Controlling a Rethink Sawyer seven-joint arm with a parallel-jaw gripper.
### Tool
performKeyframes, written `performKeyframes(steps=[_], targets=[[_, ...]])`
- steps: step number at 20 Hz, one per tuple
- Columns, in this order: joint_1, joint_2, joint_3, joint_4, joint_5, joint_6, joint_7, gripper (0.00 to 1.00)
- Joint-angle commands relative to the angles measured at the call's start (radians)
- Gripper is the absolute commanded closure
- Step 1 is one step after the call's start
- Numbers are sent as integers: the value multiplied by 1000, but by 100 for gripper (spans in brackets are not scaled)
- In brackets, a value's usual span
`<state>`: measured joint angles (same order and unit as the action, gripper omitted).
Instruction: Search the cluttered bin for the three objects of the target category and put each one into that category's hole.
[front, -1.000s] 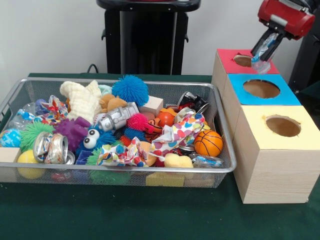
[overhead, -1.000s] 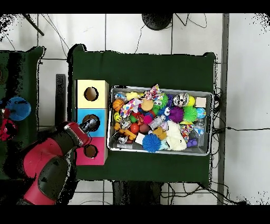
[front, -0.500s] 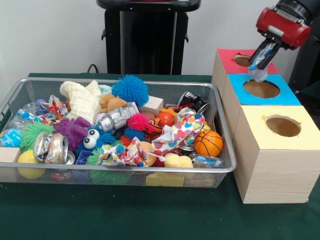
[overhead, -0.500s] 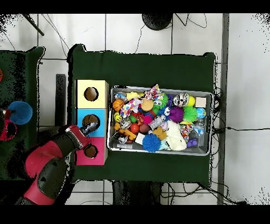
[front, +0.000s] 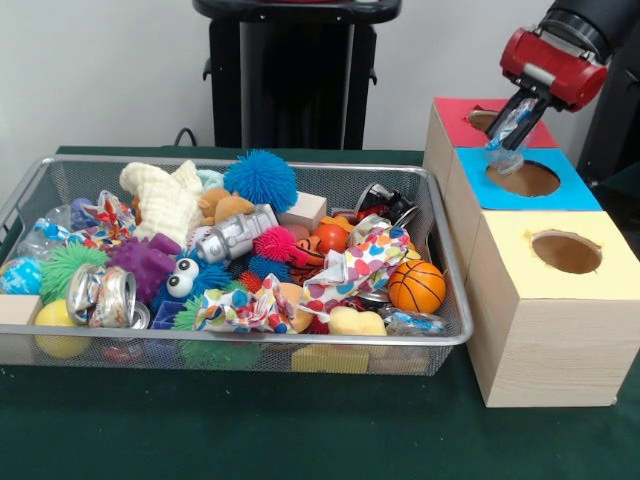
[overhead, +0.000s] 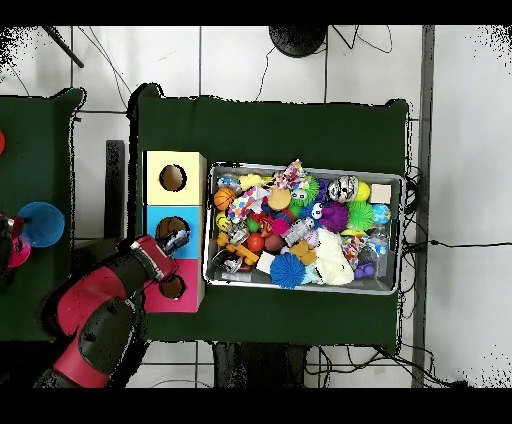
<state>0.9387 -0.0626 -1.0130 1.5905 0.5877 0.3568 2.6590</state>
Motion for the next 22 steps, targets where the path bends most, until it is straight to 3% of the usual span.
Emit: performKeyframes(steps=[1, 22], targets=[[-5, 66, 54, 31, 68, -12, 300, 100], [7, 49, 105, 75, 142, -35, 294, 100]])
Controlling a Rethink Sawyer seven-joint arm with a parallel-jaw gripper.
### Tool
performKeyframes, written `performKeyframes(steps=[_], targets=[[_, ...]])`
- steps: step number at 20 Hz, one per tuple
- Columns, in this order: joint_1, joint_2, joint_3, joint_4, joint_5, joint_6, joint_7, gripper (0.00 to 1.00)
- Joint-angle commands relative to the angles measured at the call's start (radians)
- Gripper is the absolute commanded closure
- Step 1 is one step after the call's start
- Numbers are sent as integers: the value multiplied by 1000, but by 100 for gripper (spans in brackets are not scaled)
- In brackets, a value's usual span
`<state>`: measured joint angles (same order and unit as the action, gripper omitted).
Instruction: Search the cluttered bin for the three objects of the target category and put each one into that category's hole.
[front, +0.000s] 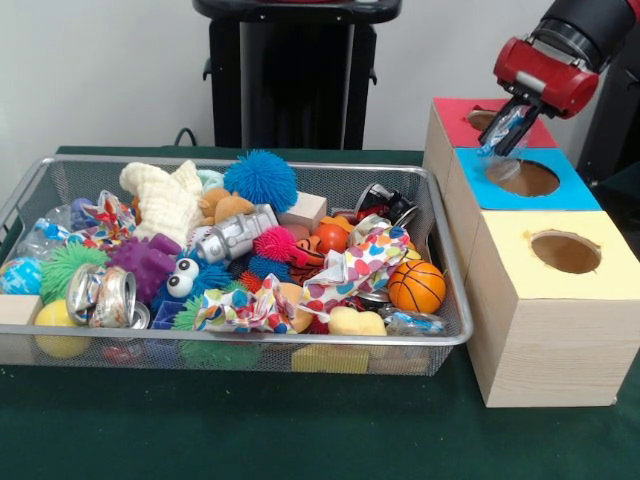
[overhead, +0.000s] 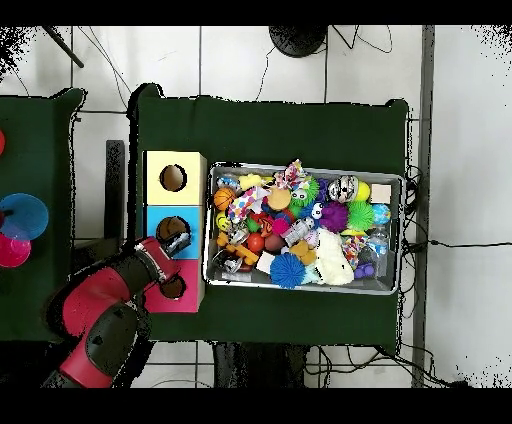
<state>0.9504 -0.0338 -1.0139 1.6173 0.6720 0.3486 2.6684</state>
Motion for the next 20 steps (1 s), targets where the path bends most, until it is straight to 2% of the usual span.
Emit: performKeyframes(steps=[1, 5, 6, 9, 18, 20], targets=[[-5, 19, 107, 48, 62, -24, 282, 100], [-13, 2, 134, 56, 67, -56, 253, 100], [-16, -6, 146, 57, 78, -50, 255, 0], [-36, -55, 206, 75, 106, -49, 264, 0], [-55, -93, 263, 108, 173, -99, 289, 0], [-52, -92, 262, 108, 183, -85, 289, 0]])
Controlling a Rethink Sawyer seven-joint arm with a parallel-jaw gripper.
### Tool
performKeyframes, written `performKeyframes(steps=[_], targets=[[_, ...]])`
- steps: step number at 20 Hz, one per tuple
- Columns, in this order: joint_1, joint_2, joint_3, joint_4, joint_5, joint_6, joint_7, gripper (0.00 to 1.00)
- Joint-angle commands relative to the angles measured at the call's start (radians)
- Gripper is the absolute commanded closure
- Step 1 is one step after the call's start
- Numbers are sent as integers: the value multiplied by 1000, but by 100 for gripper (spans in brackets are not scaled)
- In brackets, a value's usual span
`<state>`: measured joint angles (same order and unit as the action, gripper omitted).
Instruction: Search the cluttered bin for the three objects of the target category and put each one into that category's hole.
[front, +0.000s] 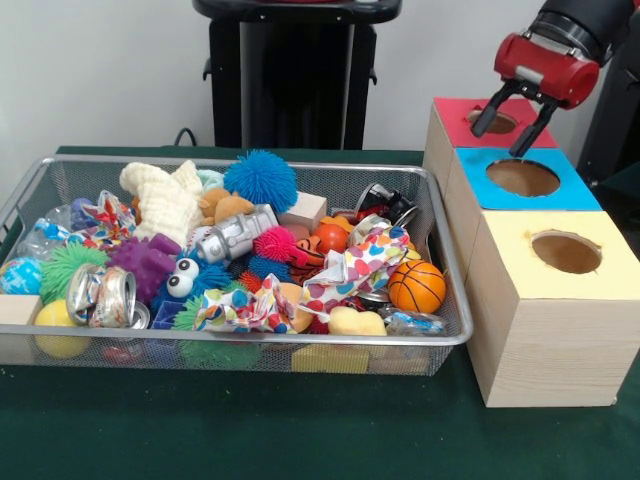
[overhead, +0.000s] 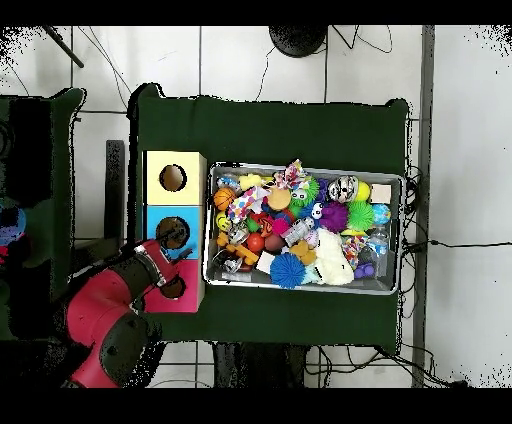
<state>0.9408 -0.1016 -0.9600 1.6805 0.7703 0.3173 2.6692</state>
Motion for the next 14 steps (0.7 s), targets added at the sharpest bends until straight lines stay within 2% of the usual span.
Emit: performKeyframes(steps=[1, 4, 6, 8, 11, 14], targets=[[-44, -28, 207, 47, 84, -53, 277, 0], [-74, -85, 221, 72, 48, -53, 190, 0], [-160, -201, 306, 119, -10, -97, 51, 0], [-215, -272, 315, 135, -68, -83, -43, 0], [-290, -360, 296, 121, -146, 10, -141, 0], [-391, -464, 332, 118, -207, 113, -204, 0]])
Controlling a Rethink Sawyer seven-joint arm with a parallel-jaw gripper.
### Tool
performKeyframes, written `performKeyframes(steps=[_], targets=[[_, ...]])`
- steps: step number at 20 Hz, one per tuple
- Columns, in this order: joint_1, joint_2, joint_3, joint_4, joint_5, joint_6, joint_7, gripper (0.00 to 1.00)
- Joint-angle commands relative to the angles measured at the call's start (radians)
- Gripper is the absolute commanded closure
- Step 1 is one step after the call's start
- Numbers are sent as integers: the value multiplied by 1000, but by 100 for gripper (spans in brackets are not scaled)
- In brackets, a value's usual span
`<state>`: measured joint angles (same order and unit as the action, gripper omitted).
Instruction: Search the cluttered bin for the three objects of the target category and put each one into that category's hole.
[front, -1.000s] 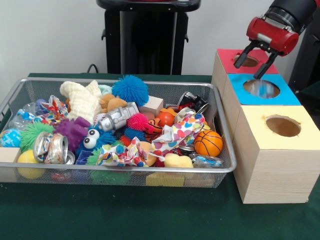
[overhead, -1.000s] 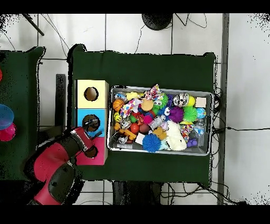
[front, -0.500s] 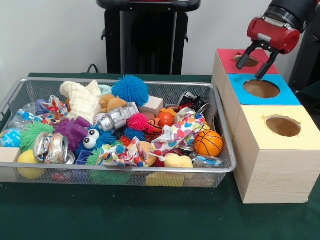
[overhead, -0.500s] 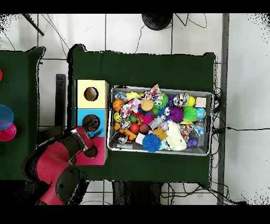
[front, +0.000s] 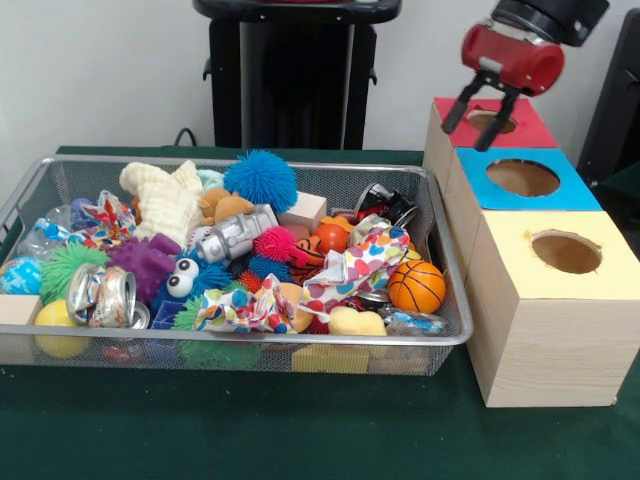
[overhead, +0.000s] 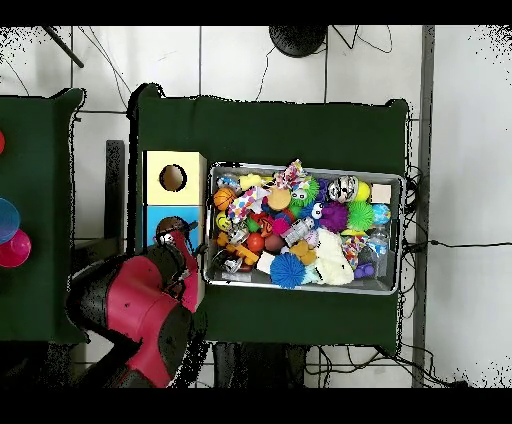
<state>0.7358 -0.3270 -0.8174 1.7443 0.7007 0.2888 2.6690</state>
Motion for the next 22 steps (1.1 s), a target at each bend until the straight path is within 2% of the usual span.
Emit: performKeyframes(steps=[1, 4, 7, 9, 12, 14, 18, 22], targets=[[-215, -270, 200, 53, -158, 174, -215, 0], [-288, -353, 231, 69, -228, 235, -249, 0], [-346, -400, 242, 66, -301, 301, -266, 0], [-414, -434, 289, 95, -337, 282, -299, 0], [-563, -484, 409, 177, -375, 190, -385, 0], [-646, -510, 457, 208, -433, 160, -425, 0], [-710, -514, 460, 184, -574, 185, -434, 0], [-784, -492, 532, 189, -673, 114, -414, 0]])
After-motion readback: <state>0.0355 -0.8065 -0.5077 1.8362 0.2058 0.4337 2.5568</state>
